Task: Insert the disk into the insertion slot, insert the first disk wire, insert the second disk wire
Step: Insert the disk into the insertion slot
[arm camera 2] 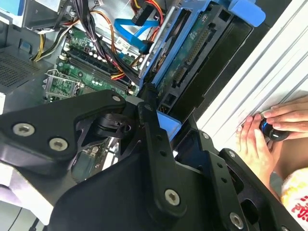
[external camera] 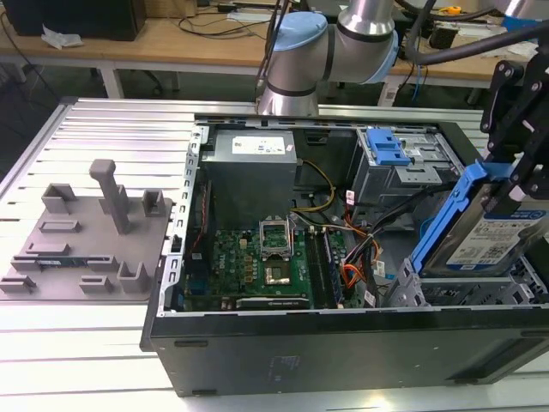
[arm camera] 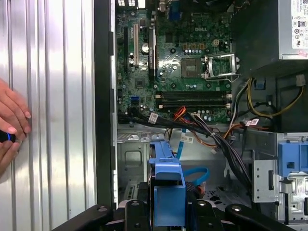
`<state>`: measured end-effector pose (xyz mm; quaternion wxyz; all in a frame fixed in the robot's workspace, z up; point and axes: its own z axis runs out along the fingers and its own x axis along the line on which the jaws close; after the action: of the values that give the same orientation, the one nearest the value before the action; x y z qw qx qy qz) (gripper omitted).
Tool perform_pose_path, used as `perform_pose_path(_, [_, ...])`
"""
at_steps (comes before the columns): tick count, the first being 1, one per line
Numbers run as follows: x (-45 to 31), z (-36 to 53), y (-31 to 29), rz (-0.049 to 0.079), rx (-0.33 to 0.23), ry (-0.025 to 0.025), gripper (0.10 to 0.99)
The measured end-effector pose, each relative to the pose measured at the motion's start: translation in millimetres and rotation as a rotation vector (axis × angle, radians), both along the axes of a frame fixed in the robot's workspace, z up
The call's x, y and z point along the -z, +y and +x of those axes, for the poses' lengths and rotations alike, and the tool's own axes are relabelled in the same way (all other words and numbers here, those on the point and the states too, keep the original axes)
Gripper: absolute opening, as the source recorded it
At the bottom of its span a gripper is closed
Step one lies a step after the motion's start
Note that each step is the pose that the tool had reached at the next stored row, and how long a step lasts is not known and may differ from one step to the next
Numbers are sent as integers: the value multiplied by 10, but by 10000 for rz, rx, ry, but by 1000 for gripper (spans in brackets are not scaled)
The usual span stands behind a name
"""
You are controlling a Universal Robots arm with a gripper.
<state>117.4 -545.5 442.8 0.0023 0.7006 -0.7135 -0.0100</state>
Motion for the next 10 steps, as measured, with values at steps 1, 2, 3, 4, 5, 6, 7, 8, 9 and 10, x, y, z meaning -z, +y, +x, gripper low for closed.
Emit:
perform_pose_path(1, [37,0,0,-1,4,11,365])
perform_pose_path(2, [65,0,0,2,6,15,365])
perform_pose_path(3, [106,0,0,-2,7,19,365])
perform_pose_path(4, [157,0,0,0,7,19,365])
perform_pose_path(5, [185,0,-2,-1,7,19,365])
perform_pose_path(6, [203,0,-3,0,7,19,365])
perform_pose_path(7, [227,0,-7,3,7,19,365])
perform_pose_path(8, [244,0,-10,2,8,20,365])
perform_pose_path(9, [277,0,-18,2,8,19,365])
perform_pose_path(10, [305,0,-26,2,7,19,365])
